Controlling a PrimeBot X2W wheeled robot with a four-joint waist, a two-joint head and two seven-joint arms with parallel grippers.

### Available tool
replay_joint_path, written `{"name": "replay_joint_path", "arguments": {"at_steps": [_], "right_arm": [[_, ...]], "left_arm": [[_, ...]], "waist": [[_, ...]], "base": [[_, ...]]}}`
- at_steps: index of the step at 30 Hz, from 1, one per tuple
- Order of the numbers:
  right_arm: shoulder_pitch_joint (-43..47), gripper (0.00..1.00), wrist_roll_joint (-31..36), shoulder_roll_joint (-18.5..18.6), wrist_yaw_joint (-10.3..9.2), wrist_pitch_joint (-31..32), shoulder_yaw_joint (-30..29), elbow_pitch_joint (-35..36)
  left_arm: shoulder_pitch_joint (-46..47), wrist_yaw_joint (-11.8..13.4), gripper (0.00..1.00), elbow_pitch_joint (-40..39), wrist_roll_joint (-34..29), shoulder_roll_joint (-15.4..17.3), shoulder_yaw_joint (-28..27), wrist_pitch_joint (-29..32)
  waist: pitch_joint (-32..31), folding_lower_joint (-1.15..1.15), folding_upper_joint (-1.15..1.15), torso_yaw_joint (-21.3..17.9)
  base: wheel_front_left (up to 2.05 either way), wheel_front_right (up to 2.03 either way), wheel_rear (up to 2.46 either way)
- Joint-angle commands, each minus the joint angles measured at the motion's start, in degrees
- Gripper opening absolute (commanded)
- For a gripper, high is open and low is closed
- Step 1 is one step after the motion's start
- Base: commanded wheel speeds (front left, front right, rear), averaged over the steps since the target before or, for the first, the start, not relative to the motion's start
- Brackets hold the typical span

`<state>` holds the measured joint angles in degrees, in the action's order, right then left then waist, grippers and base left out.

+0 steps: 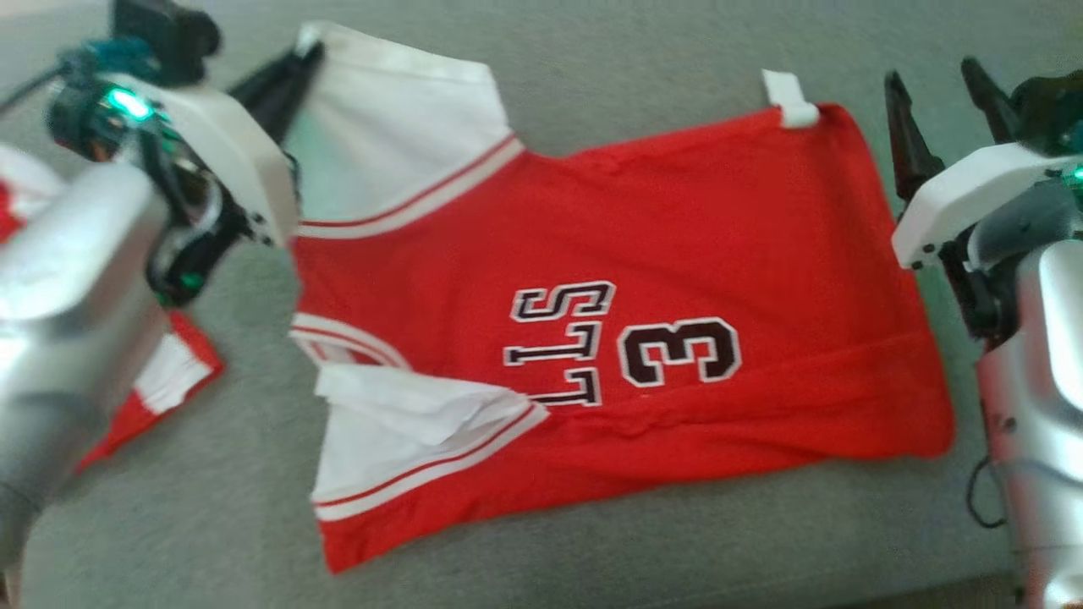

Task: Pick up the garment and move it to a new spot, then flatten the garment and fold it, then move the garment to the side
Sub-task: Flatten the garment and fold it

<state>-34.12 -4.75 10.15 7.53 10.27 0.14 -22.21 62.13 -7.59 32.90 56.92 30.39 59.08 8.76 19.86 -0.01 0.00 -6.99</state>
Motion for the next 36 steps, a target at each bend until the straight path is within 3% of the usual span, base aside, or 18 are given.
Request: {"name": "replay_joint_path", "arguments": {"at_steps": [1,6,12,30,31,33,34,36], "right_arm": [[-2.47,1.00,-0.55,1.53,-0.04,1.28,1.71,0.40],[-3.60,1.00,-2.37,5.60,-0.04,4.73,3.30,-6.21],[-6.30,1.00,-2.70,7.67,-0.04,7.51,3.69,-15.14],[-13.18,1.00,-0.91,4.73,-0.04,9.67,3.71,-29.82],[-13.34,0.85,-1.13,4.71,-0.04,9.74,3.82,-30.38],[-13.62,0.07,-1.82,4.68,-0.04,9.85,4.27,-31.33],[-13.71,0.00,-2.51,4.60,-0.04,9.95,4.49,-31.75],[-13.98,0.00,-4.23,4.49,-0.04,10.05,4.55,-32.25]], "left_arm": [[1.12,0.29,0.00,-2.33,-0.30,1.78,-2.19,-0.89],[-1.14,1.60,0.00,-8.23,-0.86,2.17,-1.26,-1.31],[-3.23,3.90,0.00,-15.92,-1.48,3.62,-0.28,-0.47],[-3.85,5.80,0.00,-20.44,-1.23,5.47,-0.14,0.78],[-3.83,5.83,0.00,-20.27,-1.24,5.52,-0.15,0.75],[-3.83,5.87,0.00,-19.93,-1.23,5.56,-0.16,0.66],[-3.88,5.89,0.00,-19.78,-1.21,5.57,-0.16,0.61],[-3.98,5.91,0.00,-19.44,-1.20,5.63,-0.14,0.47]], "waist": [[-2.57,0.01,0.00,3.31],[-3.28,0.01,0.00,6.41],[-2.11,0.01,0.00,8.75],[0.25,0.01,0.00,9.18],[0.25,0.01,0.00,9.13],[0.23,0.01,0.00,9.03],[0.20,0.01,0.00,8.95],[0.15,0.01,0.00,8.74]], "base": [[0.00,0.00,0.00],[0.00,0.00,0.00],[0.00,0.00,0.00],[0.00,0.00,0.00],[0.00,0.00,0.00],[0.00,0.00,0.00],[0.00,0.00,0.00],[0.00,0.00,0.00]]}}
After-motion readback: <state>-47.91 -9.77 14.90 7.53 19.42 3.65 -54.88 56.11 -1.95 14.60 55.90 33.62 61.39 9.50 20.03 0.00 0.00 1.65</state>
